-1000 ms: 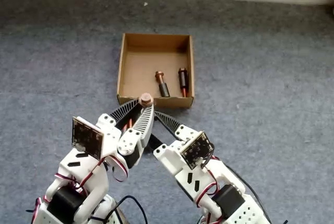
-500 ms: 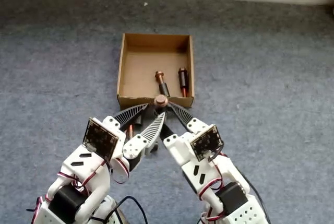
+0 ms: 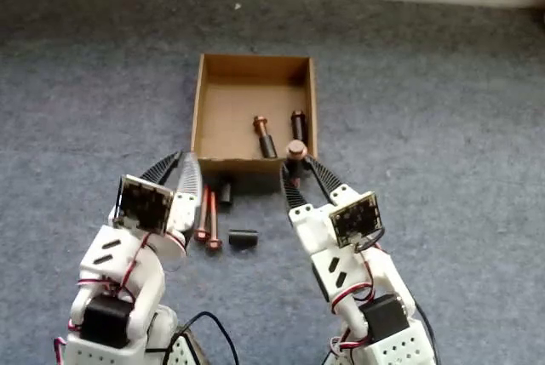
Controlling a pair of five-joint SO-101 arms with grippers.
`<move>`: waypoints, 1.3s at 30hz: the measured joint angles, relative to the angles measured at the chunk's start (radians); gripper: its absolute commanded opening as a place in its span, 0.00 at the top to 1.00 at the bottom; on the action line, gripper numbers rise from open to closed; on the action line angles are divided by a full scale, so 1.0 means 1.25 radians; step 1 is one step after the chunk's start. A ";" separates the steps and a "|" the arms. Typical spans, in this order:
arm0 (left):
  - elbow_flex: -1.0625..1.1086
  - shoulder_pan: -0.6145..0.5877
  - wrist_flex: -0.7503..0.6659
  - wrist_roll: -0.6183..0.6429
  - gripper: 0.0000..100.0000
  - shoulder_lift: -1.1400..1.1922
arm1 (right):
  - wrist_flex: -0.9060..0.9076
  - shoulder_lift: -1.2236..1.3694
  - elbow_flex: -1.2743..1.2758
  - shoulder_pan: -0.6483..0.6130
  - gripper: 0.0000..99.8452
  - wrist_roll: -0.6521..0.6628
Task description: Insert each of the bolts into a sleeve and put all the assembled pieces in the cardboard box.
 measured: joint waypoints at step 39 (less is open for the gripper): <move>0.185 -0.212 0.000 -0.001 0.98 -0.004 | -0.344 1.475 -0.718 0.033 0.97 -0.109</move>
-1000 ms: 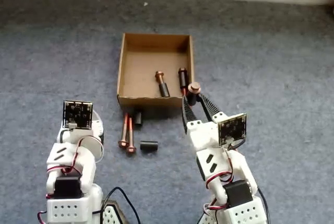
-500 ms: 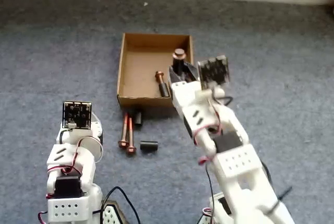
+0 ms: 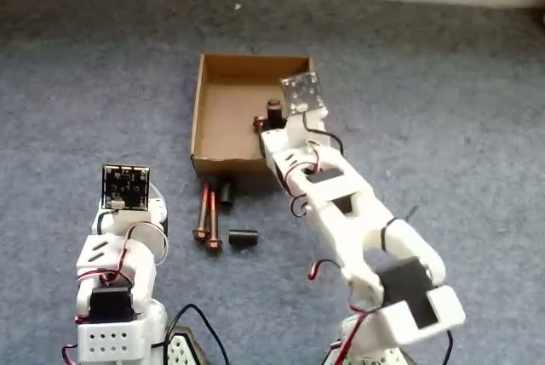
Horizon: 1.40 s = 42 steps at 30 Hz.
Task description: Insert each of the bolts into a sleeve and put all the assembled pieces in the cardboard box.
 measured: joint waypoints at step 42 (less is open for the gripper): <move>0.000 -0.133 -0.022 0.000 0.98 0.000 | 1.061 0.072 -0.599 -0.261 0.89 -0.277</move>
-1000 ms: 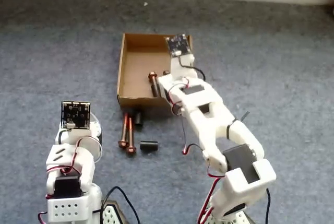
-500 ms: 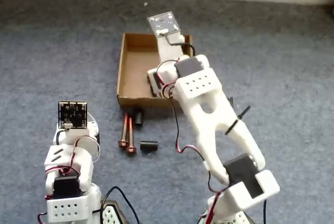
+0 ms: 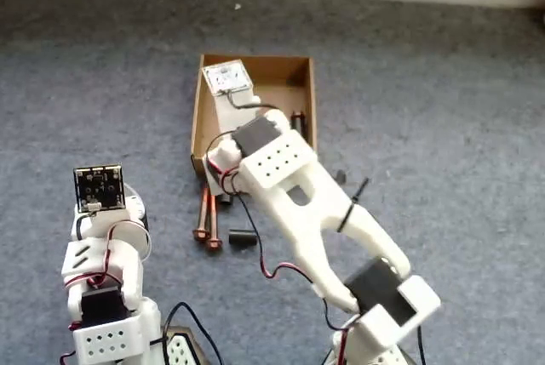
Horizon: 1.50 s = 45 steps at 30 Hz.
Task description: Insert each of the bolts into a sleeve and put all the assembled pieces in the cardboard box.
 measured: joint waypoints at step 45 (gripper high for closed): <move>0.000 0.000 0.000 0.000 0.98 0.000 | -0.005 0.210 -0.037 0.000 0.89 0.282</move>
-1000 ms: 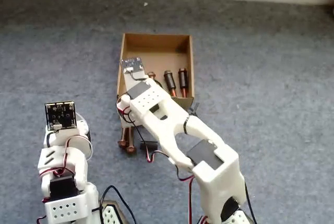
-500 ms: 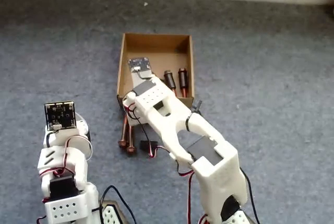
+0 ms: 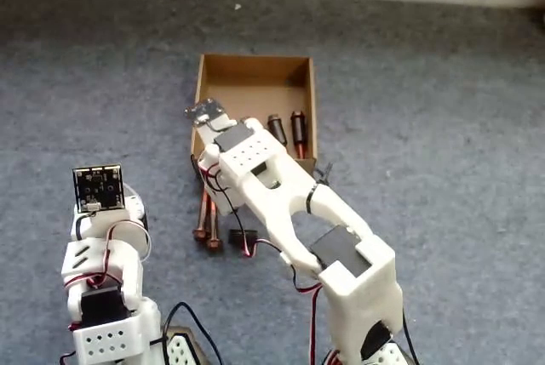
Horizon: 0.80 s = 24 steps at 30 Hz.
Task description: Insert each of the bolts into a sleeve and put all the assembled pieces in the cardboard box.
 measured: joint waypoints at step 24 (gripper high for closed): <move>0.000 0.000 0.000 0.000 0.98 0.000 | -0.226 0.059 0.014 -0.001 0.89 0.211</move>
